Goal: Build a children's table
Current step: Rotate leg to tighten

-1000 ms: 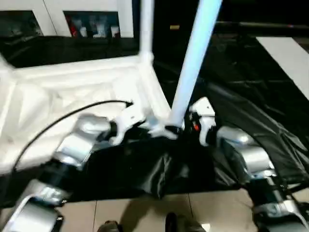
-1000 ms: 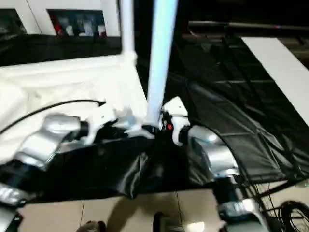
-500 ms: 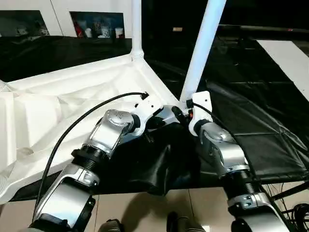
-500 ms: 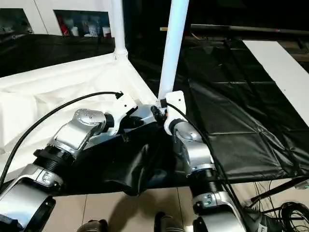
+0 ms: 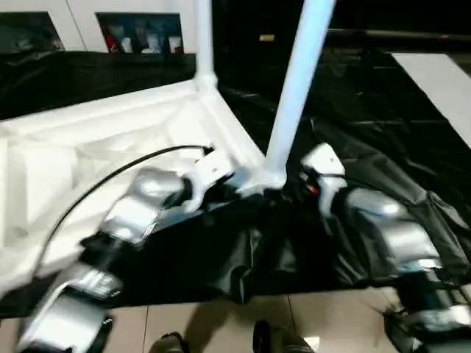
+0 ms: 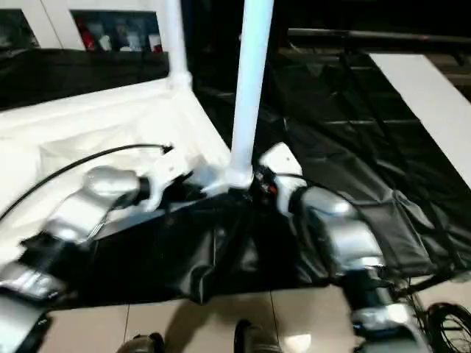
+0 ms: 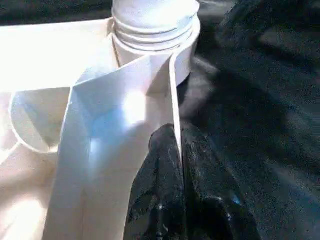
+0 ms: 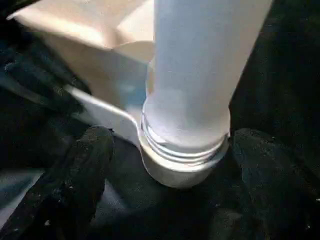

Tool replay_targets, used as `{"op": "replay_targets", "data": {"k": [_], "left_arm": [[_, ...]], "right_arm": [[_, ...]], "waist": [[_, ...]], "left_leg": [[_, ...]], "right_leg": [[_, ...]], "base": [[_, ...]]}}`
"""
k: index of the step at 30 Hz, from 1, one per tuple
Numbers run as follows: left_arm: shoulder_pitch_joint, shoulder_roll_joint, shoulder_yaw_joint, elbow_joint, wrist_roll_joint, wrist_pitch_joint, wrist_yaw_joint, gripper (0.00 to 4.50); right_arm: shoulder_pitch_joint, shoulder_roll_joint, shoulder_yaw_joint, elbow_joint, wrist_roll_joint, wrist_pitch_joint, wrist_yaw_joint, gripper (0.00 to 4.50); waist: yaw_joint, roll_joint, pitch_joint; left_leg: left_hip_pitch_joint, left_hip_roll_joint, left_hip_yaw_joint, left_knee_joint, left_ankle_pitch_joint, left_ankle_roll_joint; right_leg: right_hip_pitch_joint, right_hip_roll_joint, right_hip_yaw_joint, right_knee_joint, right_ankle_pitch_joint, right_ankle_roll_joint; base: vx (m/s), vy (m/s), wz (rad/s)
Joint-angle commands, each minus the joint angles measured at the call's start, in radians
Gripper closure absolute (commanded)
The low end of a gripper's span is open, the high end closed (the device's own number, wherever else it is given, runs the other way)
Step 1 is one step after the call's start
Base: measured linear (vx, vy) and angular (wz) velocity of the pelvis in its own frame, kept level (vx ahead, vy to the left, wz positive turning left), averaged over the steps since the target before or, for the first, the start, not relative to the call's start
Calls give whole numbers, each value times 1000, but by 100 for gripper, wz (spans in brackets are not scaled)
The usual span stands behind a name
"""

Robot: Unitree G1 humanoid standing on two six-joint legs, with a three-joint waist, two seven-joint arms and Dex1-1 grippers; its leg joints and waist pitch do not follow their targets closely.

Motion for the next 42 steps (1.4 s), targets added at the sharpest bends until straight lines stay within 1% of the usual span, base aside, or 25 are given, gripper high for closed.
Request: {"op": "replay_targets", "data": {"k": [1,2,3,4,5,6,7,8,9,10,12,13,14,15,18,19,21,22,25,27,30,32,34,35,42], "left_arm": [[66,41,-77,-46,-27,-3,-144,450],[76,55,-81,-66,-35,2,-165,450],[76,55,-81,-66,-35,2,-165,450],[83,65,-82,-80,-40,7,-179,450],[93,80,-87,-94,-41,-7,-197,450],[93,80,-87,-94,-41,-7,-197,450],[115,106,-88,-134,-63,-22,-242,450],[118,110,-88,-140,-67,-24,-250,450],[128,122,-89,-160,-76,-28,-270,450],[134,132,-89,-179,-77,-23,-275,450],[135,135,-88,-185,-78,-19,-276,450],[134,140,-87,-190,-80,-15,-278,450],[134,143,-85,-193,-81,-14,-281,450],[134,143,-85,-193,-81,-13,-281,450],[132,143,-80,-191,-79,-14,-280,450],[130,142,-78,-188,-77,-17,-278,450],[132,144,-79,-192,-80,-16,-276,450],[132,144,-79,-193,-81,-15,-276,450],[134,142,-77,-196,-79,-11,-276,450],[134,142,-77,-195,-78,-12,-277,450],[132,143,-77,-193,-77,-12,-276,450],[132,144,-76,-192,-77,-13,-275,450],[133,144,-75,-192,-76,-13,-273,450],[133,144,-75,-192,-77,-12,-273,450],[139,143,-74,-199,-76,-3,-267,450]], "right_arm": [[21,-40,25,-52,36,-20,108,44],[24,-50,30,-57,40,-23,128,44],[24,-50,30,-57,40,-23,128,44],[26,-57,33,-62,44,-23,144,44],[27,-66,38,-67,49,-24,164,44],[27,-66,38,-67,49,-24,164,44],[26,-80,52,-73,59,-23,207,44],[26,-82,54,-73,61,-23,215,44],[26,-90,62,-76,64,-26,241,44],[24,-105,85,-77,60,-33,287,44],[23,-112,95,-78,57,-38,307,44],[21,-119,106,-80,59,-37,330,44],[20,-123,113,-81,59,-37,345,44],[20,-124,114,-81,59,-37,347,44],[15,-122,116,-75,56,-43,345,44],[9,-117,114,-67,56,-44,339,44],[8,-115,112,-65,56,-43,343,44],[8,-115,112,-64,56,-43,345,69],[10,-116,112,-63,60,-38,354,81],[10,-117,111,-62,61,-37,358,106],[12,-118,113,-58,58,-39,362,124],[12,-117,113,-57,59,-39,361,149],[11,-115,112,-54,59,-40,360,154],[10,-115,111,-52,59,-40,360,166],[11,-101,104,-41,56,-44,348,178]], "waist": [[4,2,-61],[5,1,-61],[5,1,-64],[6,8,-71],[7,8,-73],[8,8,-76],[8,7,-76],[8,7,-76],[7,7,-79],[5,7,-74],[5,8,-71],[6,6,-66],[7,7,-65],[6,5,-63],[5,2,-61],[5,3,-61],[4,3,-62],[5,3,-63],[5,3,-67],[5,3,-67],[5,3,-67],[5,1,-69],[6,2,-70],[6,2,-69],[6,2,-74]], "left_leg": [[-4,22,5,-54,-171,102],[-5,23,7,-51,-163,105],[-10,22,7,-49,-141,104],[-1,22,14,-42,-65,125],[-1,22,14,-39,-36,134],[-4,20,14,-35,20,155],[-8,21,13,-33,46,172],[-8,21,13,-33,46,172],[-9,20,12,-30,53,188],[-9,23,12,-32,35,191],[-6,26,13,-33,6,185],[-5,28,13,-37,-46,162],[-4,28,13,-38,-62,153],[-4,28,13,-40,-87,135],[-5,27,12,-41,-126,102],[-4,26,12,-41,-135,90],[-6,24,12,-40,-131,85],[-6,24,12,-39,-127,86],[-7,23,12,-37,-96,95],[-8,22,12,-36,-93,100],[-8,22,12,-36,-97,104],[-8,22,12,-35,-98,102],[-8,22,11,-35,-96,101],[-7,22,11,-35,-95,101],[-8,21,12,-32,-80,106]], "right_leg": [[56,-62,43,-65,-335,-182],[56,-62,45,-59,-303,-197],[63,-61,46,-50,-260,-210],[61,-54,45,-32,-95,-260],[64,-52,45,-24,-33,-277],[70,-49,44,-10,80,-305],[74,-51,43,-4,136,-322],[74,-51,43,-4,136,-322],[78,-52,42,0,161,-330],[75,-53,41,-4,132,-331],[74,-56,41,-9,78,-325],[72,-59,42,-19,-20,-310],[72,-60,42,-22,-51,-304],[71,-60,43,-27,-103,-289],[68,-61,46,-34,-188,-260],[66,-61,47,-36,-210,-246],[67,-59,48,-35,-208,-240],[67,-59,48,-34,-202,-239],[68,-57,47,-27,-143,-252],[69,-56,47,-27,-130,-256],[69,-57,46,-27,-135,-258],[70,-57,46,-27,-145,-256],[70,-57,46,-27,-148,-254],[69,-57,46,-27,-148,-255],[72,-56,46,-22,-119,-263]], "base": [[74,-22,8],[88,-20,5],[88,-20,5],[96,-15,4],[83,-8,5],[83,-8,5],[57,-1,1],[0,0,0],[0,0,0],[0,0,0],[0,0,0],[0,0,0],[0,0,0],[0,0,0],[0,0,0],[0,0,0],[0,0,0],[0,0,0],[0,0,0],[0,0,0],[0,0,0],[0,0,0],[0,0,0],[0,0,0],[0,0,0]]}}
